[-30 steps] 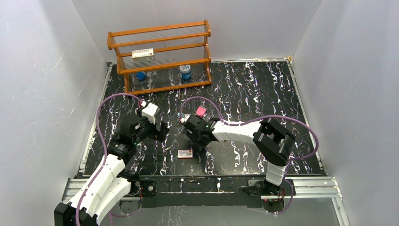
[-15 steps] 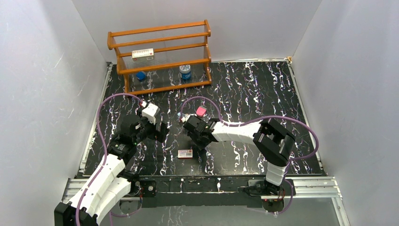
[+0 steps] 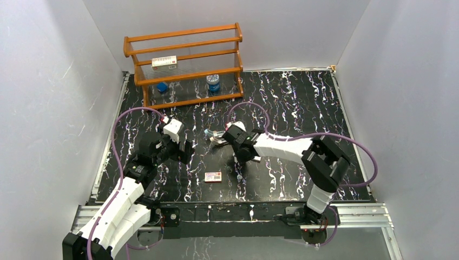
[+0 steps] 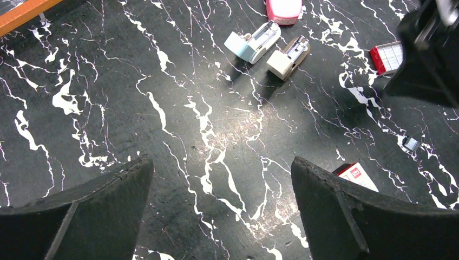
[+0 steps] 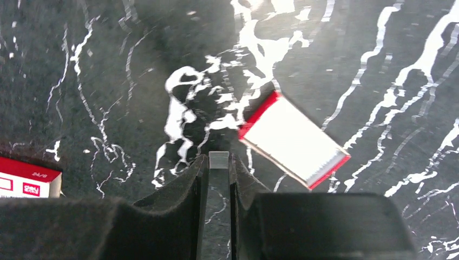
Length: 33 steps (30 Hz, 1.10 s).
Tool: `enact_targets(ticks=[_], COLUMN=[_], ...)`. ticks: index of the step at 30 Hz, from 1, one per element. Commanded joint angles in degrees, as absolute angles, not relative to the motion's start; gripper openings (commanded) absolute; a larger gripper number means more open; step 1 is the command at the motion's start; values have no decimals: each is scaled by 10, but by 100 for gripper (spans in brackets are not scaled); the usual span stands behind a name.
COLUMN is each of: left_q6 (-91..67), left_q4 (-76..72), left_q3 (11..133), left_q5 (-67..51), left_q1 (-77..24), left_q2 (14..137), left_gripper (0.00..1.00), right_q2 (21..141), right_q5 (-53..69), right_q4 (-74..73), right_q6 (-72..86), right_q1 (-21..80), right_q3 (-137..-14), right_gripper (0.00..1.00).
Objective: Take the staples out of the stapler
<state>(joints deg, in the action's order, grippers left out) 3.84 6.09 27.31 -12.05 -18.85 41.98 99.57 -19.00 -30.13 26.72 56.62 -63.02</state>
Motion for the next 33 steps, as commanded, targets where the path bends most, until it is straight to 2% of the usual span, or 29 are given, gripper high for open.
enact_targets(ticks=[1,8,33], left_q6=[41,41,41], left_q4=[58,59,61], left_q3=[297,297,299], left_q5=[-129,-134,-138], left_q1=[-186,-185,-186], left_q2=[419,417,424], left_gripper=[95,95,95], right_q2=[934,907,946], right_q5=[-196,-168,-171], right_q4=[-288,-271,-267], right_q6=[317,352,476], right_q1=[527,469,446], right_q3=[-614,-593,-593], right_gripper=[26,26,27])
